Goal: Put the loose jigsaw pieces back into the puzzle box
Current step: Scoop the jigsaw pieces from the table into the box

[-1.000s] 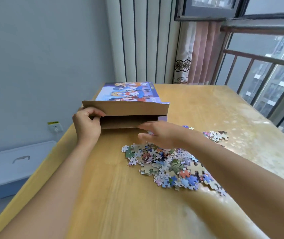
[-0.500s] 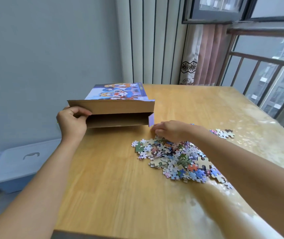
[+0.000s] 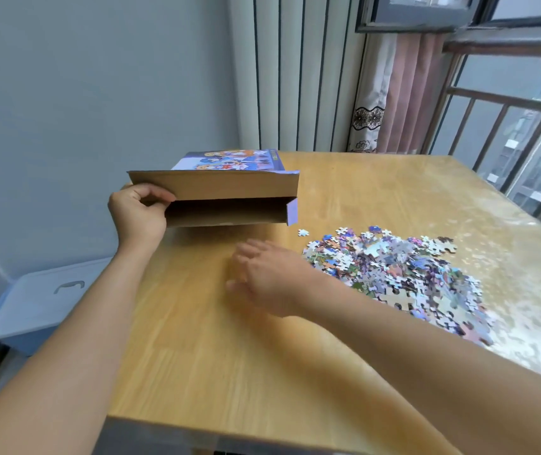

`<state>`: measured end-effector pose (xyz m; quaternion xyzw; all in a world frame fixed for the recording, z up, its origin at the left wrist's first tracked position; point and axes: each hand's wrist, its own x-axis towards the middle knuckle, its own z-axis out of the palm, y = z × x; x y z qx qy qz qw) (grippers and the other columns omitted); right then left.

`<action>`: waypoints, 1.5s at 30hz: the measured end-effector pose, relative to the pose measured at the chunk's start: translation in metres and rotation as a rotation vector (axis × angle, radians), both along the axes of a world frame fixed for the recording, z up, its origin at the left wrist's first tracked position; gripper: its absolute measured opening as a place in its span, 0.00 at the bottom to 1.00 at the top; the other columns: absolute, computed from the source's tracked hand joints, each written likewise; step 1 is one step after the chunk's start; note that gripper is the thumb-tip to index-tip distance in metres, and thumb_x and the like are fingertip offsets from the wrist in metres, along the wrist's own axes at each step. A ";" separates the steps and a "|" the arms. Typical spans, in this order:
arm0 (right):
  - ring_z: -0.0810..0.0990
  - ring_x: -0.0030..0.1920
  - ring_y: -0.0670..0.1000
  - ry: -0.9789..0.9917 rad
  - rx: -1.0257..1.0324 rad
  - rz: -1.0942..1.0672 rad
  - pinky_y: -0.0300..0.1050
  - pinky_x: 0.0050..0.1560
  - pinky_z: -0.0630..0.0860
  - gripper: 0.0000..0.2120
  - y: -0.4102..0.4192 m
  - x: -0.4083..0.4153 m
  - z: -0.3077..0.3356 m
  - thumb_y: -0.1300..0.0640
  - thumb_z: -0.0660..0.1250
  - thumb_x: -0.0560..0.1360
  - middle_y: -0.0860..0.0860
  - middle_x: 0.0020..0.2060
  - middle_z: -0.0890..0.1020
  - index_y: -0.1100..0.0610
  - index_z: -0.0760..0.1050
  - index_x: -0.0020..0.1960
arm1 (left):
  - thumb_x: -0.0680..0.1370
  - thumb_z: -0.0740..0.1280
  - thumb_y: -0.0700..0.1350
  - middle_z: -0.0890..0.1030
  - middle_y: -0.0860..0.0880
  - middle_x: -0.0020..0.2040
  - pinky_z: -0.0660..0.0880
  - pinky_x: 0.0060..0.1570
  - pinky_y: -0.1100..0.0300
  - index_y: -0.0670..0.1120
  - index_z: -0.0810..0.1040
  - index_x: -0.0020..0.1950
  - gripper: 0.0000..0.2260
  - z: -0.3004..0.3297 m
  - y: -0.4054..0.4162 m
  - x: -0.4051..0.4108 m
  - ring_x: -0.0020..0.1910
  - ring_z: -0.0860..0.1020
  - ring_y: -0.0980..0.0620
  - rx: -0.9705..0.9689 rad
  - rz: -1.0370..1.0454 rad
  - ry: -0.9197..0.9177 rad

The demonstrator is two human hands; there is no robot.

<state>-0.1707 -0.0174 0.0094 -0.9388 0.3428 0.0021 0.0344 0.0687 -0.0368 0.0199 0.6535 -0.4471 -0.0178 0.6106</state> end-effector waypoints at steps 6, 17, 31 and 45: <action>0.49 0.81 0.52 0.145 -0.050 -0.122 0.53 0.80 0.44 0.47 0.004 0.005 -0.026 0.27 0.41 0.77 0.55 0.81 0.52 0.61 0.47 0.82 | 0.71 0.68 0.30 0.84 0.48 0.41 0.76 0.50 0.61 0.53 0.83 0.36 0.17 -0.010 0.004 -0.002 0.46 0.81 0.51 0.009 -0.009 0.020; 0.47 0.82 0.56 0.377 -0.150 -0.171 0.52 0.80 0.46 0.68 0.003 -0.074 -0.011 0.18 0.27 0.57 0.59 0.81 0.54 0.65 0.46 0.81 | 0.72 0.70 0.32 0.84 0.46 0.45 0.78 0.52 0.59 0.51 0.84 0.38 0.14 -0.012 0.011 -0.013 0.48 0.82 0.50 -0.011 -0.025 0.051; 0.61 0.77 0.55 0.122 0.212 -0.190 0.57 0.75 0.61 0.27 -0.102 -0.071 0.003 0.42 0.45 0.84 0.50 0.77 0.66 0.51 0.61 0.79 | 0.73 0.72 0.32 0.82 0.50 0.42 0.75 0.49 0.63 0.51 0.83 0.38 0.14 -0.005 0.026 -0.007 0.41 0.79 0.57 0.012 -0.025 0.055; 0.59 0.78 0.50 -0.153 0.242 -0.396 0.50 0.77 0.55 0.55 -0.041 -0.203 0.052 0.37 0.79 0.63 0.44 0.80 0.59 0.45 0.53 0.81 | 0.73 0.70 0.32 0.84 0.43 0.48 0.77 0.54 0.62 0.47 0.84 0.43 0.11 -0.012 0.037 -0.041 0.46 0.82 0.50 -0.090 -0.008 0.030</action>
